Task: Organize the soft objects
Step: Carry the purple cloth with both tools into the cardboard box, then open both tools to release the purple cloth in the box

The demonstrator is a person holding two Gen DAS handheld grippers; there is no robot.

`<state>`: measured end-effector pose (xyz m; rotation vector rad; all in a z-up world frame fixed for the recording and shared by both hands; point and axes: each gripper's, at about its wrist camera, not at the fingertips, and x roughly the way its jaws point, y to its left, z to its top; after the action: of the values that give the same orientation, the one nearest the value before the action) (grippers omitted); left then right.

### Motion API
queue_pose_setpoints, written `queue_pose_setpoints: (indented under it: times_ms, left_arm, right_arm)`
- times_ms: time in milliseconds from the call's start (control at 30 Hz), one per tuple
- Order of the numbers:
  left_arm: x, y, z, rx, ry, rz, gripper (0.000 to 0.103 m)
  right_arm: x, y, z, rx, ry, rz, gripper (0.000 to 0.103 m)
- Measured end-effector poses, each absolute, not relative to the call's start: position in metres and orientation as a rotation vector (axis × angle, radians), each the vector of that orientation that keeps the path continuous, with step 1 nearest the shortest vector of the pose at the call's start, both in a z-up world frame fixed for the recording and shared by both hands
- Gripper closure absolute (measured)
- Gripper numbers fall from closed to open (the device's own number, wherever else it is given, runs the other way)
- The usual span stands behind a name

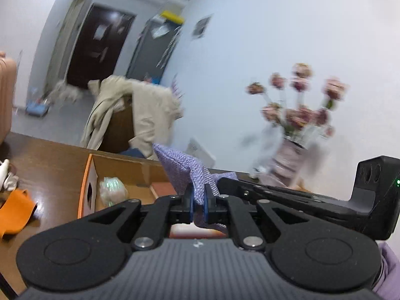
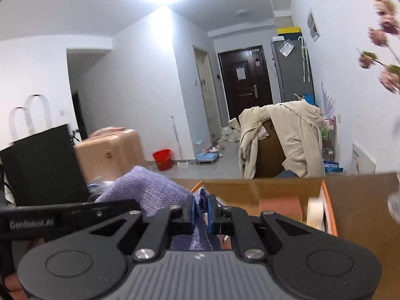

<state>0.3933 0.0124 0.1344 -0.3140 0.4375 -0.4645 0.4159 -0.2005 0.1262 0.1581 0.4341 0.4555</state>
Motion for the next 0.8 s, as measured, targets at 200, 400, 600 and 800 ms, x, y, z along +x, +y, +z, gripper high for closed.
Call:
queue_pose_setpoints:
  times_ms: [200,400,600,800]
  left_arm:
    - [0.529,0.008,0.115,-0.37,0.582,-0.358,0.095]
    - [0.633,0.02,0.047,-0.382,0.785,-0.198,0.095]
    - [0.644,0.02,0.019,-0.31,0.846,-0.164,0.08]
    - [0.642,0.014,0.02,-0.247,0.91,-0.154,0.072]
  right_arm:
    - [0.568,-0.175,0.103,0.119,0.603,0.382,0.093]
    - [0.663,-0.149,0.037,0.098,0.76,0.316,0.093]
    - [0.682,-0.134,-0.009,0.048,0.881,0.33,0.09]
    - [0.684,-0.141,-0.021,0.119,0.965,0.353,0.087]
